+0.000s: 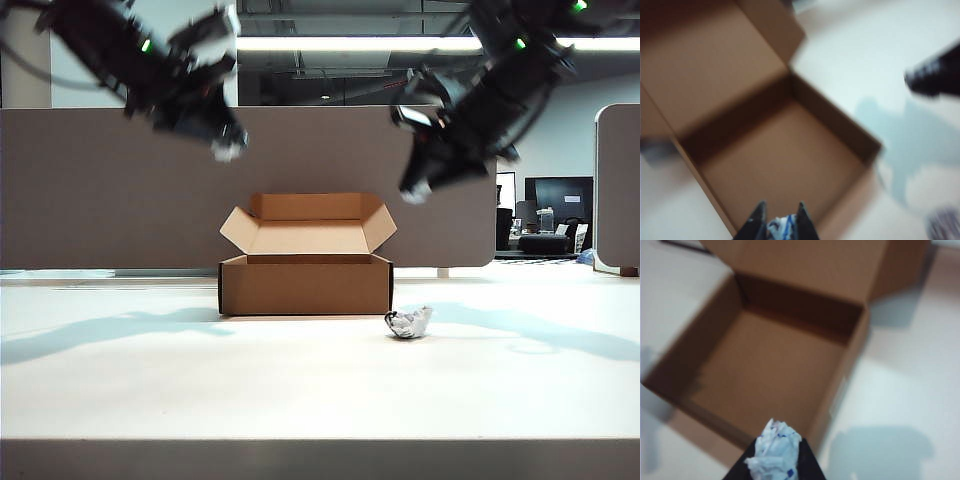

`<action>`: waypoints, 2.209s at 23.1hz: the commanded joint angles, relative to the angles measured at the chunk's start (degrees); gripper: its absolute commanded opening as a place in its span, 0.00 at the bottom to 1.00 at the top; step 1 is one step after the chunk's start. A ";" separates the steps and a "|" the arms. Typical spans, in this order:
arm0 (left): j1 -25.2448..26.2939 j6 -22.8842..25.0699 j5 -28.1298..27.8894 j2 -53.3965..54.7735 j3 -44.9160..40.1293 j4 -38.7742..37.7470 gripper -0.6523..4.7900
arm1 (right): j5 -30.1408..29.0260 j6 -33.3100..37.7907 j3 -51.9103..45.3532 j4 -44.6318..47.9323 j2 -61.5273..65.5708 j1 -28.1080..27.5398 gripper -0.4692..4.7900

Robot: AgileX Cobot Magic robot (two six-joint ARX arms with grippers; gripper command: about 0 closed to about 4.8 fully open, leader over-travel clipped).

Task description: Pick up all the paper balls on the table and put them in the paper box.

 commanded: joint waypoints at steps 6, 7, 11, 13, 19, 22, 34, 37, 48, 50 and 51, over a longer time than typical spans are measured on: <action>-0.02 -2.58 -1.68 15.12 19.69 -1.86 0.39 | -2.84 2.08 20.96 -3.06 12.39 5.11 0.32; 0.00 -2.58 -1.70 17.11 21.92 -4.02 0.42 | -2.51 2.23 21.97 -2.99 13.77 5.38 0.44; 0.00 -2.58 -1.68 18.53 23.10 -4.90 0.42 | -0.42 2.45 21.86 -3.89 14.78 5.60 0.58; 0.00 -2.58 -1.66 18.51 23.10 -4.87 0.42 | -0.35 2.43 21.86 -4.72 14.82 5.53 0.61; 0.00 -2.80 -0.98 17.09 23.12 -9.70 0.42 | 0.09 0.98 21.90 -12.02 13.55 5.14 0.61; 0.02 -2.51 -1.05 14.75 23.10 -17.09 0.41 | 1.25 -1.01 21.90 -20.13 12.76 5.16 0.61; 0.00 0.85 -1.07 4.31 18.60 -36.63 0.42 | 6.43 -6.08 21.70 -45.86 12.52 7.13 0.63; 0.02 0.66 -1.20 -2.40 11.37 -35.01 0.42 | 9.70 -6.38 21.44 -46.38 12.37 7.74 0.63; 0.04 0.20 -1.79 -18.91 -2.43 -33.16 0.41 | 7.17 -6.05 15.87 -48.19 12.39 7.82 0.83; 0.04 0.22 -2.80 -20.26 -2.91 -33.22 0.41 | 7.30 -5.90 14.23 -47.87 12.39 8.24 0.83; 0.04 0.22 -3.04 -20.59 -2.95 -33.27 0.41 | 7.23 -5.88 13.60 -47.47 12.39 8.41 0.83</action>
